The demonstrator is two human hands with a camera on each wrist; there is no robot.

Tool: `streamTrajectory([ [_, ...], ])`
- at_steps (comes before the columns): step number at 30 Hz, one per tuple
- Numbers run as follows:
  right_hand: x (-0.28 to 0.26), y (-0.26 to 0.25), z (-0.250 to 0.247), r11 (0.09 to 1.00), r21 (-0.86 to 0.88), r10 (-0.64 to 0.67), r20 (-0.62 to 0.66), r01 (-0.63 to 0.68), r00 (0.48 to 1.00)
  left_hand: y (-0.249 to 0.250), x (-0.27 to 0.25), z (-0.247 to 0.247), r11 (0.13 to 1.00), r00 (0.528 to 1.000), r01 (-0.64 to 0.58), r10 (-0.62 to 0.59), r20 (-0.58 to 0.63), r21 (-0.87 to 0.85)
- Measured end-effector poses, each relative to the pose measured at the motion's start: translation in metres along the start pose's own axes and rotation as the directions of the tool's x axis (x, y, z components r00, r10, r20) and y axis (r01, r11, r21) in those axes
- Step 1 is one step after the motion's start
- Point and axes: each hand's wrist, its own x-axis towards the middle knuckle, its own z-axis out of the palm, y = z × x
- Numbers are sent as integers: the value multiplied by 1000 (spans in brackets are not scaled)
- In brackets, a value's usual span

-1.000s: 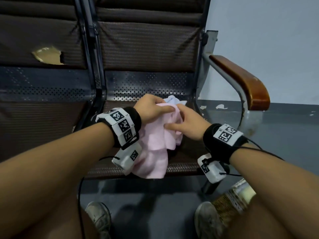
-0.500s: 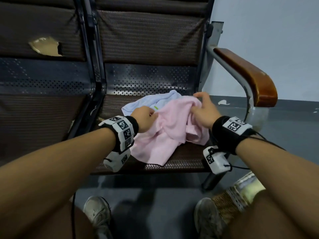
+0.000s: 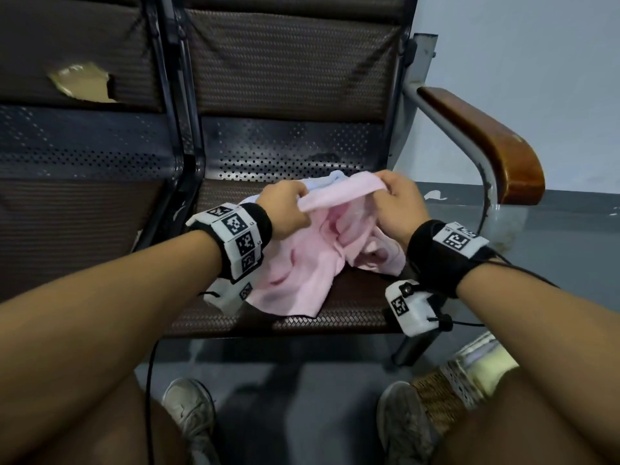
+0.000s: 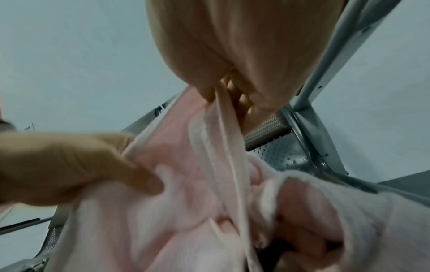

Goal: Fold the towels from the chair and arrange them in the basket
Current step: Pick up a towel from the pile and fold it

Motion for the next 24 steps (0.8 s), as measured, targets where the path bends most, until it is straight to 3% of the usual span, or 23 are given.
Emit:
streamTrajectory([
  [3, 2, 3, -8, 999, 22, -37, -44, 38, 998, -16, 3, -6, 983, 983, 185, -185, -8, -2],
  [5, 0, 11, -12, 971, -223, -78, 56, 89, 995, -24, 9, -13, 922, 948, 306, -318, -10, -238],
  [7, -3, 21, -15, 885, -452, -33, 172, 109, 985, -22, 11, -19, 745, 908, 344, -420, -1, -572],
  [10, -4, 21, -18, 877, -468, -49, 142, 111, 989, -12, 8, -28, 406, 888, 167, -458, -42, -898],
  [13, -10, 2, -17, 930, -234, -278, 62, 285, 959, -1, 5, -34, 316, 924, 53, -376, -74, -947],
  [16, -20, -19, -7, 868, -189, -419, 216, 459, 882, 7, 4, -37, 269, 927, 27, -366, -76, -963],
  [18, -26, -22, 3, 822, -301, -328, 443, 483, 834, 11, 2, -38, 254, 927, 21, -368, -76, -967],
  [20, -34, -19, 15, 791, -409, -135, 609, 455, 782, 15, 0, -39, 249, 933, 21, -352, -71, -968],
  [22, -42, -15, 30, 803, -457, -18, 623, 382, 782, 21, -2, -39, 234, 941, 34, -335, -48, -972],
  [24, -46, -16, 44, 856, -441, 31, 562, 268, 827, 29, -5, -38, 214, 950, 54, -311, -16, -975],
])
